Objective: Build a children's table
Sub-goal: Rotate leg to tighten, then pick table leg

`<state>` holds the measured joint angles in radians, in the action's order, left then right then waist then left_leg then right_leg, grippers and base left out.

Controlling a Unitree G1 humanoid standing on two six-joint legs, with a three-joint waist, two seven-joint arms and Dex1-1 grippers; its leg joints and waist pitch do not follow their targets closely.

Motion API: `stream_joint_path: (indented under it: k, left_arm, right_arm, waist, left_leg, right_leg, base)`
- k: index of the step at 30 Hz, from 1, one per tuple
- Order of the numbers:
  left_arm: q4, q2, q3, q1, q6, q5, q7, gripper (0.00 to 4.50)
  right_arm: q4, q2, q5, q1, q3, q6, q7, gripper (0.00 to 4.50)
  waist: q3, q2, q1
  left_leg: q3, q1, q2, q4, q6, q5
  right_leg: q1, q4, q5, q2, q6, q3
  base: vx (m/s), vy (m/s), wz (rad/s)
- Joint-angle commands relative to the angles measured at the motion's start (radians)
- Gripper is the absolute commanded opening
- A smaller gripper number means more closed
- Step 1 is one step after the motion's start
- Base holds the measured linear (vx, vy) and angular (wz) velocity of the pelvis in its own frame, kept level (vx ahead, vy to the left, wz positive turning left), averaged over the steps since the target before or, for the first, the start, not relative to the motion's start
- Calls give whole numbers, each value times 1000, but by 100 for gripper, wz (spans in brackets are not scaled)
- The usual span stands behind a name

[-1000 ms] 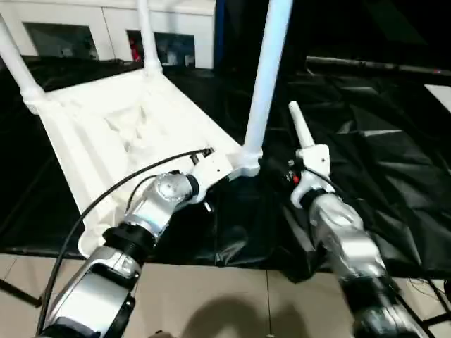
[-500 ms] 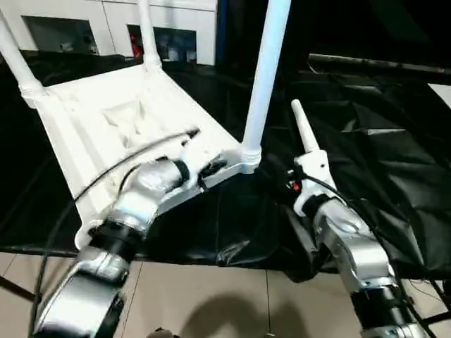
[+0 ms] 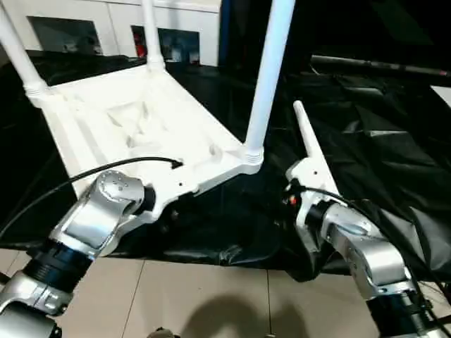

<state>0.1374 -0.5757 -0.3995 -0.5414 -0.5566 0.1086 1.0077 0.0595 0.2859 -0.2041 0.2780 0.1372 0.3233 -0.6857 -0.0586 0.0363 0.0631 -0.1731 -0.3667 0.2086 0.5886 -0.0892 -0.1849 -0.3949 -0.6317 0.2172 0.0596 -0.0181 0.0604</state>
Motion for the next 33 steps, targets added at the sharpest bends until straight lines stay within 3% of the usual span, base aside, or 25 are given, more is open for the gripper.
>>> stream_joint_path:
  k: [1, 3, 4, 6, 7, 11, 14, 15, 20, 22, 24, 27, 28, 30, 33]
  left_arm:
    - [39, 18, -9, -38, -33, 49, -94, 276]
    - [107, 52, -14, -72, -34, 96, -190, 304]
    - [107, 52, -14, -72, -34, 96, -190, 311]
    - [164, 76, -22, -97, -22, 146, -259, 318]
    - [203, 91, -30, -114, -4, 192, -321, 328]
    - [266, 99, -66, -143, 66, 275, -462, 341]
    - [242, 105, -71, -127, 79, 283, -495, 341]
    - [230, 112, -60, -117, 75, 273, -497, 341]
    - [84, 182, 63, 12, 86, 150, -508, 341]
    - [-22, 258, 200, 118, 165, -7, -540, 341]
    - [-73, 293, 266, 168, 213, -87, -553, 341]
    - [-141, 326, 323, 226, 240, -135, -580, 341]
    - [-183, 337, 346, 267, 252, -129, -612, 341]
    - [-227, 356, 373, 308, 196, -128, -628, 341]
    - [-245, 346, 349, 331, 214, -90, -646, 351]
  right_arm:
    - [-25, 9, -10, -1, 1, 19, -5, 387]
    - [-28, 11, -4, -4, 3, 23, 3, 387]
    - [-28, 11, -4, -4, 3, 23, 3, 387]
    - [-26, 10, 3, -4, 3, 24, 10, 387]
    - [-23, 7, 9, -5, 1, 20, 17, 387]
    - [-11, 5, 30, -2, -3, 5, 46, 387]
    - [-24, 0, 27, -6, -4, 10, 55, 387]
    - [-28, -2, 26, -7, -5, 10, 57, 387]
    - [-51, -29, 33, -31, -30, -8, 123, 387]
    - [-70, -66, 41, -51, -67, -19, 213, 387]
    - [-83, -83, 43, -61, -87, -25, 256, 387]
    - [-102, -100, 47, -75, -110, -19, 302, 387]
    - [-112, -112, 53, -79, -126, -5, 340, 387]
    - [-116, -123, 68, -77, -145, 15, 394, 387]
    - [-80, -132, 64, -21, -186, 36, 453, 420]
  waist:
    - [63, -18, 0]
    - [63, -14, -2]
    - [65, -15, 1]
    - [64, -10, -3]
    - [66, -16, -4]
    - [69, -15, -6]
    - [69, -14, -5]
    - [70, -19, -4]
    - [74, -19, 0]
    - [73, -19, 5]
    - [71, -11, 1]
    - [66, -7, -2]
    - [59, -7, -4]
    - [56, -6, -10]
    - [58, -4, -12]
  left_leg:
    - [3, 13, 23, -66, -2, -124]
    - [4, 6, 18, -65, 1, -121]
    - [4, 12, 18, -62, 1, -136]
    - [8, 1, 16, -65, 0, -132]
    - [8, 6, 16, -62, -1, -141]
    - [10, 4, 16, -60, 5, -134]
    - [10, 5, 19, -60, 10, -126]
    - [11, 6, 19, -59, 9, -124]
    - [9, 4, 23, -57, 14, -96]
    - [7, 5, 24, -57, 17, -99]
    - [5, 2, 23, -59, 23, -114]
    - [4, 5, 22, -61, 21, -157]
    - [4, 5, 23, -65, 14, -197]
    - [4, 7, 21, -68, 4, -214]
    - [7, 7, 18, -69, -4, -215]
  right_leg:
    - [56, 69, 25, 67, -204, -55]
    - [61, 72, 35, 65, -193, -53]
    - [57, 76, 60, 68, -189, -53]
    - [63, 78, 92, 67, -174, -51]
    - [59, 83, 106, 68, -167, -52]
    - [58, 81, 92, 65, -167, -51]
    - [55, 78, 66, 66, -183, -50]
    - [55, 76, 59, 67, -187, -50]
    - [57, 65, -38, 67, -226, -50]
    - [55, 65, -46, 70, -238, -51]
    - [54, 69, -36, 67, -242, -50]
    - [51, 77, 55, 65, -210, -51]
    - [48, 89, 154, 66, -174, -51]
    - [42, 94, 221, 61, -137, -50]
    - [37, 96, 259, 57, -91, -51]
  base:
    - [0, 0, 0]
    - [0, 0, 0]
    - [0, 0, 0]
    - [0, 0, 0]
    - [0, 0, 0]
    - [0, 0, 0]
    - [0, 0, 0]
    - [0, 0, 0]
    - [0, 0, 0]
    - [0, 0, 0]
    - [0, 0, 0]
    - [0, 0, 0]
    - [0, 0, 0]
    - [0, 0, 0]
    - [0, 0, 0]
